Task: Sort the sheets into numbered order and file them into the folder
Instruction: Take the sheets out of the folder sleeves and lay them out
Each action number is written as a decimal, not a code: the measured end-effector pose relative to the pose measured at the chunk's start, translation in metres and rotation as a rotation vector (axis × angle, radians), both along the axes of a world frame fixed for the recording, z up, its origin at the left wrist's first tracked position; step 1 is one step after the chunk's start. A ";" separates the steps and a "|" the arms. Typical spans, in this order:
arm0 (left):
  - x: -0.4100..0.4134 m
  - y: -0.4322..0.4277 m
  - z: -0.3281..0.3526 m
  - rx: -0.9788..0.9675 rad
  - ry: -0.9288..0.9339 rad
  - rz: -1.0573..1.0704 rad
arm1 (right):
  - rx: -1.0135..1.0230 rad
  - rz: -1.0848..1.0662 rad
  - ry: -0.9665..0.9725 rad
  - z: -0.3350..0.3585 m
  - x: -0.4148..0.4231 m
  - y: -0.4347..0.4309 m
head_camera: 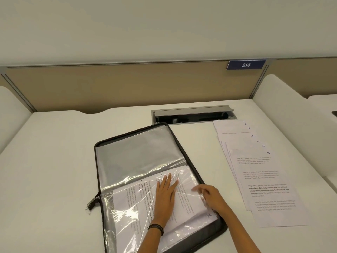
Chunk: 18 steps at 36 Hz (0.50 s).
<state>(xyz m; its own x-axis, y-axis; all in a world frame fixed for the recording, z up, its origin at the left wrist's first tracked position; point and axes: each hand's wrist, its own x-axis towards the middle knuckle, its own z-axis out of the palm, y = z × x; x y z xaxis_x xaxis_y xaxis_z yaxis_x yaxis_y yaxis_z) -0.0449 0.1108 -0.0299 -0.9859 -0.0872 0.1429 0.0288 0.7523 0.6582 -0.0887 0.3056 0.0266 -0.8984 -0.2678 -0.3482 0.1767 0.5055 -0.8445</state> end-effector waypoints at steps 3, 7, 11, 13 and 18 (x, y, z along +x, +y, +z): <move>0.000 0.000 0.005 0.065 0.003 0.019 | -0.011 0.057 -0.067 0.004 -0.003 0.001; 0.001 0.000 0.014 0.124 -0.004 0.034 | -0.026 0.140 -0.162 0.016 -0.010 -0.001; 0.001 0.000 0.016 0.150 -0.016 0.037 | -0.013 0.134 -0.146 0.020 -0.014 -0.005; 0.002 0.000 0.015 0.162 -0.021 0.036 | 0.013 0.125 -0.127 0.021 -0.015 -0.007; 0.000 0.002 0.016 0.164 -0.068 -0.010 | 0.039 0.087 -0.090 0.027 -0.019 -0.006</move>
<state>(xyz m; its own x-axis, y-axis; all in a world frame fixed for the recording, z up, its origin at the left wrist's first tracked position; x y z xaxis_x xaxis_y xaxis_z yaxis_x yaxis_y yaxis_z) -0.0452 0.1127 -0.0136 -0.9937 -0.0942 0.0603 -0.0133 0.6348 0.7725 -0.1080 0.2991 0.0538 -0.8370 -0.3280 -0.4381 0.2051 0.5542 -0.8067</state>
